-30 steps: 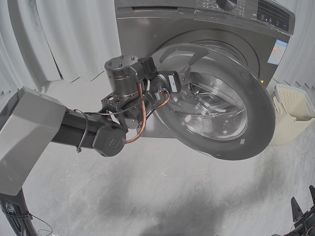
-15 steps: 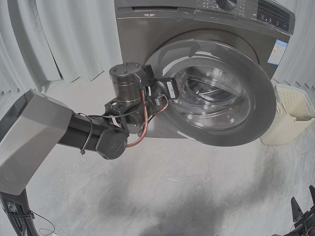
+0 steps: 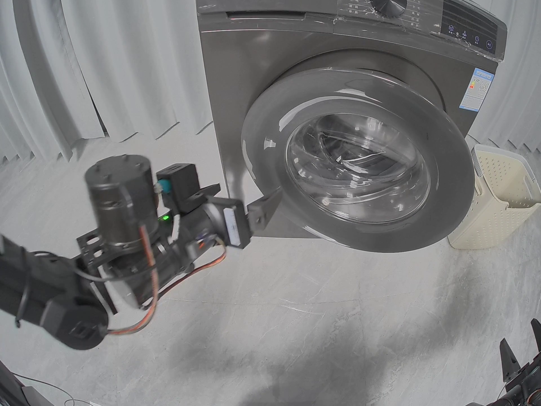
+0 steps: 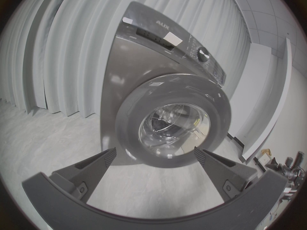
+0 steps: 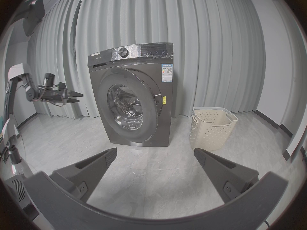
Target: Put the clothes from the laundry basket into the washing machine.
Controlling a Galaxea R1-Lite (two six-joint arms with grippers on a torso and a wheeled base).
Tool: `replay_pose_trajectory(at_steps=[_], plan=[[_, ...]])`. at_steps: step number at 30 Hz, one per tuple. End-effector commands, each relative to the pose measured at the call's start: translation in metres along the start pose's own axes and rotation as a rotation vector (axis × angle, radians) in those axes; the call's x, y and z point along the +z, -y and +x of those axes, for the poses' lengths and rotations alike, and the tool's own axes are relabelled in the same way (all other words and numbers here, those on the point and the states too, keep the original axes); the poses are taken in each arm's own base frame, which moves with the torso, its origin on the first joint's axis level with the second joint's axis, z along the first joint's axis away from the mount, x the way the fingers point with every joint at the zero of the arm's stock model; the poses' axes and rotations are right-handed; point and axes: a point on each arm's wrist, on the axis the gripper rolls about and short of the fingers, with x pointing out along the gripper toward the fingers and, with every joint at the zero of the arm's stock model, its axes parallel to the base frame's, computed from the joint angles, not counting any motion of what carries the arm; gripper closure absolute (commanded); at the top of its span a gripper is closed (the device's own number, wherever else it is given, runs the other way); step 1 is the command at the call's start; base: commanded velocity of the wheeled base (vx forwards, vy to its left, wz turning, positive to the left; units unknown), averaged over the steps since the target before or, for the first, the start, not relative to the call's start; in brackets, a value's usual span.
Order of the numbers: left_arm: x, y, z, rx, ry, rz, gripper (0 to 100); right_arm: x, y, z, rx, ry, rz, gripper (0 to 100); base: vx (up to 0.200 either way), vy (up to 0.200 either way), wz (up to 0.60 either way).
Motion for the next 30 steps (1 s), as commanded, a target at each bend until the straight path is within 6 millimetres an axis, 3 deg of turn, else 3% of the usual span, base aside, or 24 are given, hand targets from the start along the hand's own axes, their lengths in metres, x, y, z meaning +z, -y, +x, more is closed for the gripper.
replay_pose_trajectory(at_steps=[1, 5, 12, 16, 23, 30], plan=[[0.004, -0.022, -0.131, -0.029, 0.06, 0.03, 0, -0.005, 0.0, 0.0, 0.0, -0.004, 0.0, 0, 0.0, 0.0, 0.0], [-0.013, -0.04, -0.169, 0.035, 0.063, 0.04, 0, -0.005, 0.0, 0.0, 0.0, -0.004, 0.0, 0, 0.0, 0.0, 0.0], [-0.021, -0.072, -0.215, 0.294, 0.158, 0.041, 0, -0.005, 0.0, 0.0, 0.0, -0.004, -0.002, 0, 0.0, 0.0, 0.0], [-0.044, -0.074, -0.239, 0.33, 0.155, 0.039, 0, -0.005, 0.0, 0.0, 0.0, -0.004, 0.0, 0, 0.0, 0.0, 0.0], [-0.05, -0.075, -0.261, 0.429, 0.203, 0.036, 0, -0.005, 0.0, 0.0, 0.0, -0.004, 0.0, 0, 0.0, 0.0, 0.0], [-0.078, -0.07, -0.293, 0.499, 0.176, 0.045, 0, -0.005, 0.0, 0.0, 0.0, -0.004, -0.002, 0, 0.0, 0.0, 0.0]])
